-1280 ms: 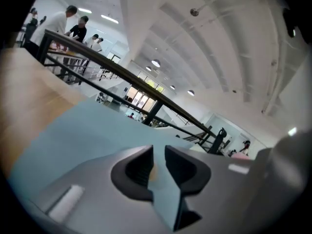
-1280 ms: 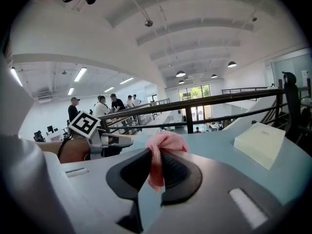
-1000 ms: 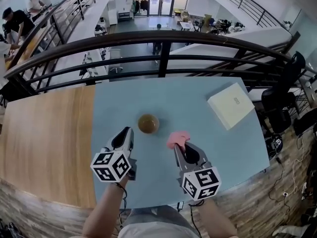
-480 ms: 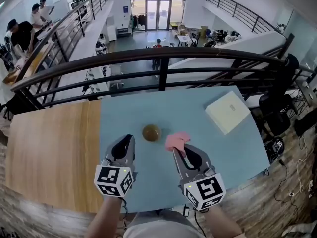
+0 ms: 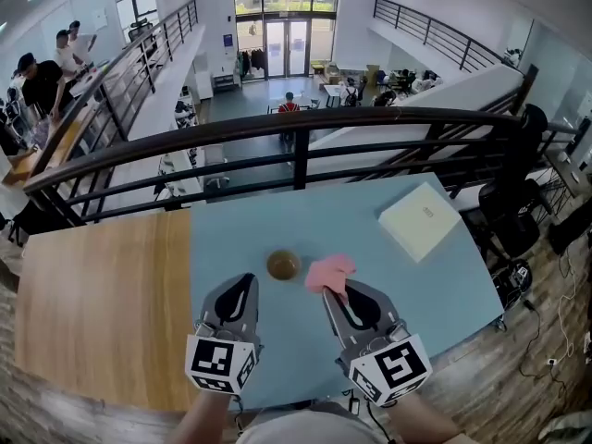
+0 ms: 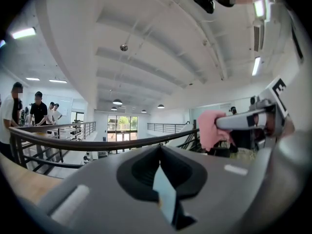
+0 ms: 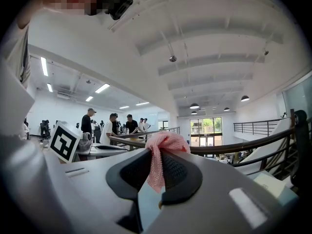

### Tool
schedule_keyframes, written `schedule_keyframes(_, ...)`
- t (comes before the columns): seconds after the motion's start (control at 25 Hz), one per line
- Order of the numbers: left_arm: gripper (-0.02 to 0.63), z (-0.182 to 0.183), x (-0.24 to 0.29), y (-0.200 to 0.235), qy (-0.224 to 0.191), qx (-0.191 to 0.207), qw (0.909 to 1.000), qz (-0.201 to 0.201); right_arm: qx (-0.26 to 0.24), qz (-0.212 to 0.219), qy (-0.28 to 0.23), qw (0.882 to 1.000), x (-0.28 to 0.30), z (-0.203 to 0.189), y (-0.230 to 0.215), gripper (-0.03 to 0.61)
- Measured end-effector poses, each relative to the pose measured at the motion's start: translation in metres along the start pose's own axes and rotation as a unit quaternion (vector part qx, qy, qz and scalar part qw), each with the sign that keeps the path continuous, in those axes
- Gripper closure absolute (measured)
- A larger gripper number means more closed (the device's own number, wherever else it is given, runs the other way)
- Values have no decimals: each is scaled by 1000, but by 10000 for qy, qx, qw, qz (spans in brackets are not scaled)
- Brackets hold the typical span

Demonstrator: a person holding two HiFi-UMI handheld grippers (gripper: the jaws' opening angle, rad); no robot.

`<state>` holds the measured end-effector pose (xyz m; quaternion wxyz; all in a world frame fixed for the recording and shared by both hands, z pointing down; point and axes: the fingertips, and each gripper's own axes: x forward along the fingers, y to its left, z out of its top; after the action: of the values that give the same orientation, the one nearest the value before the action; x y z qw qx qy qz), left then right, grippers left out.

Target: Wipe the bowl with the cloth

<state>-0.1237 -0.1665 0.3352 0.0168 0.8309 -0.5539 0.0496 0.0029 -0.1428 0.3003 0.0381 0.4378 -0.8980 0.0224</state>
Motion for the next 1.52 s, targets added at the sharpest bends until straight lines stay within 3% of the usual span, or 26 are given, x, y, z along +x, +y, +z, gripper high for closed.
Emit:
schedule_keyframes(0.24, 611, -9, -6, -18, 58, 39, 9999, -153, 238, 95, -112, 9996, -5, 5, 0, 529)
schedule_keyframes(0.6, 611, -16, -23, -19, 128, 48, 9997, -226, 144, 366, 128, 9991, -14, -19, 22, 529)
schedule_keyframes(0.88, 611, -22, -27, -26, 295, -63, 9991, -312, 127, 301, 79, 9994, -18, -19, 22, 529)
schedule_keyframes(1.52, 611, -18, -48, -29, 240, -101, 9991, -348, 139, 260, 75, 9995, -28, -22, 40, 529)
